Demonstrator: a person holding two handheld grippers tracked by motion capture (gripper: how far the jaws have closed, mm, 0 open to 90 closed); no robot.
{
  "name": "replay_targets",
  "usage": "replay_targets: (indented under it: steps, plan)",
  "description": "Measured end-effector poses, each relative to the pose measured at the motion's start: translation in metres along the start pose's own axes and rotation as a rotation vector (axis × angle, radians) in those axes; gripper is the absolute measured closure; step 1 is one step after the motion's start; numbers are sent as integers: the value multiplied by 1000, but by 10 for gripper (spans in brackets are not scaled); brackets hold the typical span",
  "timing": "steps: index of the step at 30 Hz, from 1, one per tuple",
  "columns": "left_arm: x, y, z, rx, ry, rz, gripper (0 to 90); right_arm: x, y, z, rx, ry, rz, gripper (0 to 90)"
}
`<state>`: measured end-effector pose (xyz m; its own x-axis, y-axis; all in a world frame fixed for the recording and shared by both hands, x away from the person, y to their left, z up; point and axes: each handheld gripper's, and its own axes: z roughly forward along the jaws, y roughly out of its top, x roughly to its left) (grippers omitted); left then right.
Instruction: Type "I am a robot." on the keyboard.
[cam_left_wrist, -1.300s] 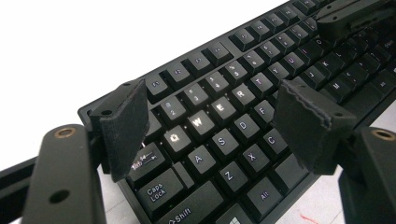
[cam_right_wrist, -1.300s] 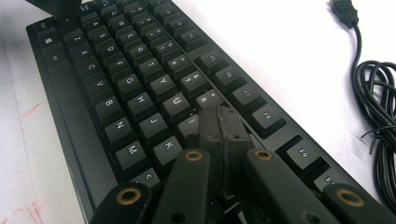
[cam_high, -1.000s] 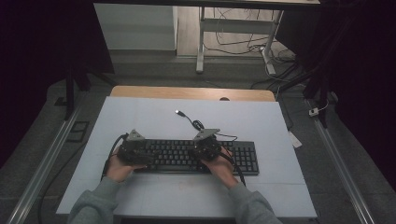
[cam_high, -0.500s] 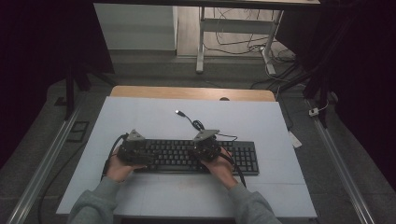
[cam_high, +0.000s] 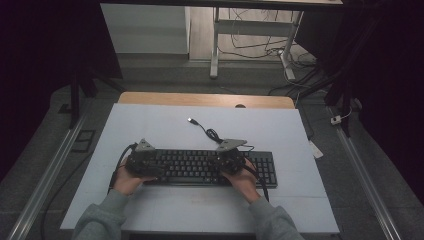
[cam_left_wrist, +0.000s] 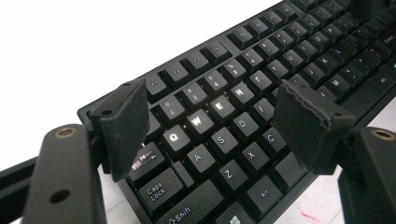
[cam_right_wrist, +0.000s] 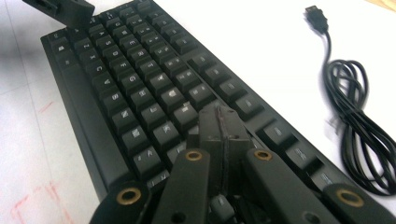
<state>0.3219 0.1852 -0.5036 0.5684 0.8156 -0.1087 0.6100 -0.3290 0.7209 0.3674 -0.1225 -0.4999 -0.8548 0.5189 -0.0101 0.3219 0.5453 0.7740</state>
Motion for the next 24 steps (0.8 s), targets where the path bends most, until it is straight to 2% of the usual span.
replay_targets:
  steps: [2, 9, 12, 18, 24]
  plan:
    - [0, 0, 0, -3, -1, 0, 268, -2, -3, -5, -6, -6, 3, 866]
    - [1, 0, -1, -5, 0, 0, 269, -6, -16, -26, -34, -22, 26, 648]
    - [1, 0, -1, -6, 0, -1, 270, -6, -22, -36, -42, -32, 27, 596]
    - [2, 0, -2, -8, -1, -4, 270, -7, -33, -52, -74, -51, 31, 539]
    - [3, 0, -3, -10, -3, -10, 271, -8, -45, -63, -82, -56, 39, 534]
